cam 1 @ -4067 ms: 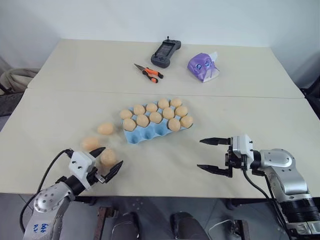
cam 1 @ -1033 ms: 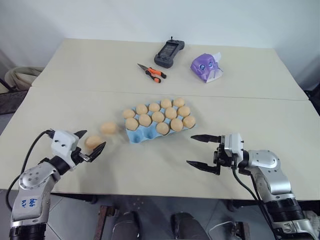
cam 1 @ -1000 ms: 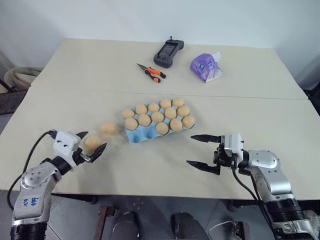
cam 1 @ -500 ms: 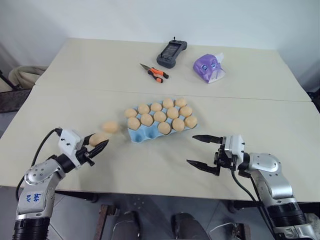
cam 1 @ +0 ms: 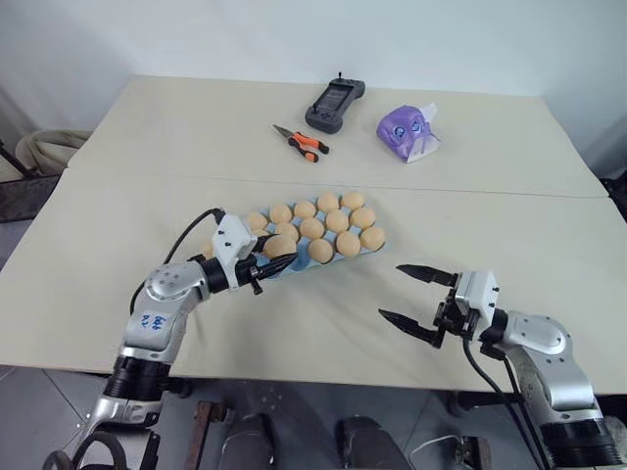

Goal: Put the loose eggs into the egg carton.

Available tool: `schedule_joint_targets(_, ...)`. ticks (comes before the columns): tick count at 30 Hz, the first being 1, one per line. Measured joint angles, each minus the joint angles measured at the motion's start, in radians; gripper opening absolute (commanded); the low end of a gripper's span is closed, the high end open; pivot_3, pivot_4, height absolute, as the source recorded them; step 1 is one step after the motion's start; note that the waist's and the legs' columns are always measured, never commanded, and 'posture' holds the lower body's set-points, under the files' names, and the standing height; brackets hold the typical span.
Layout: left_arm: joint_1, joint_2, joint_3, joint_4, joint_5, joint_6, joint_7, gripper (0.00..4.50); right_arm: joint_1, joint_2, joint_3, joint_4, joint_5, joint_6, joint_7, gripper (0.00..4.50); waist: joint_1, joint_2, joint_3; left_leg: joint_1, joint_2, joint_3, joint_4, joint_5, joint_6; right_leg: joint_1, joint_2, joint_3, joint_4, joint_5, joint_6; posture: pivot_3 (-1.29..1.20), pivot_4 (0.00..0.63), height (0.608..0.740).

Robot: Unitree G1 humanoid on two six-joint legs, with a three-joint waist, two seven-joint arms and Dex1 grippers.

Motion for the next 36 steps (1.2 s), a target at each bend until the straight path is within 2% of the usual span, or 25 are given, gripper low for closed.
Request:
schedule_joint_targets(3,-0.034,-0.018,-0.008,0.050,0.011,-0.034,-0.017,2.60,0.028,0.000,-0.005,-0.029,0.000,0.000,-0.026,4.50,0.000,0.000,0.000,0.000,0.000,0.000,0.000,0.000,0.000,0.000,0.000,0.000,0.000,0.000,0.000,0.00,0.150,0.740)
schedule_joint_targets(8,-0.058,-0.047,-0.010,0.103,0.015,-0.087,-0.050,4.28,0.052,0.000,-0.008,-0.048,0.000,0.000,-0.048,4.50,0.000,0.000,0.000,0.000,-0.001,0.000,0.002,0.000,0.000,0.001,0.000,0.000,0.001,0.000,0.000,0.00,0.150,0.740)
schedule_joint_targets(13,-0.036,-0.026,-0.003,0.081,0.016,-0.113,-0.064,4.28,0.052,0.002,-0.006,-0.047,0.000,-0.002,-0.052,4.50,-0.001,0.000,0.000,0.000,0.000,0.000,0.003,0.000,0.000,0.000,0.000,0.000,0.004,0.000,0.000,0.00,0.150,0.740)
schedule_joint_targets(17,0.061,0.039,0.079,-0.033,-0.015,-0.101,-0.062,4.28,0.043,0.002,0.002,-0.043,0.002,-0.003,-0.036,4.50,-0.003,0.000,0.000,0.000,0.001,-0.001,0.003,0.000,0.000,0.000,-0.001,0.000,0.005,0.000,0.000,0.00,0.150,0.740)
schedule_joint_targets(25,0.394,0.170,0.414,-0.189,-0.107,-0.111,-0.035,4.40,-0.040,0.001,0.020,0.015,0.004,-0.004,0.046,4.50,-0.005,0.000,0.000,0.001,0.003,-0.001,0.000,0.000,0.000,0.000,-0.004,0.000,0.004,-0.001,-0.001,0.00,0.150,0.740)
schedule_joint_targets(31,0.631,0.168,0.575,-0.164,-0.106,-0.196,-0.031,4.40,-0.085,-0.010,0.016,0.081,0.006,-0.002,0.100,4.50,-0.001,0.000,0.000,0.001,0.002,-0.001,-0.003,-0.002,0.001,0.002,-0.008,-0.002,-0.001,0.000,-0.001,0.00,0.150,0.740)
schedule_joint_targets(36,0.707,0.122,0.590,-0.164,-0.114,-0.239,-0.034,4.40,-0.108,-0.010,0.013,0.121,0.005,-0.005,0.119,4.50,-0.001,0.000,0.000,0.000,0.002,-0.002,-0.004,-0.004,-0.001,0.002,-0.008,-0.003,-0.004,-0.001,-0.002,0.00,0.150,0.740)
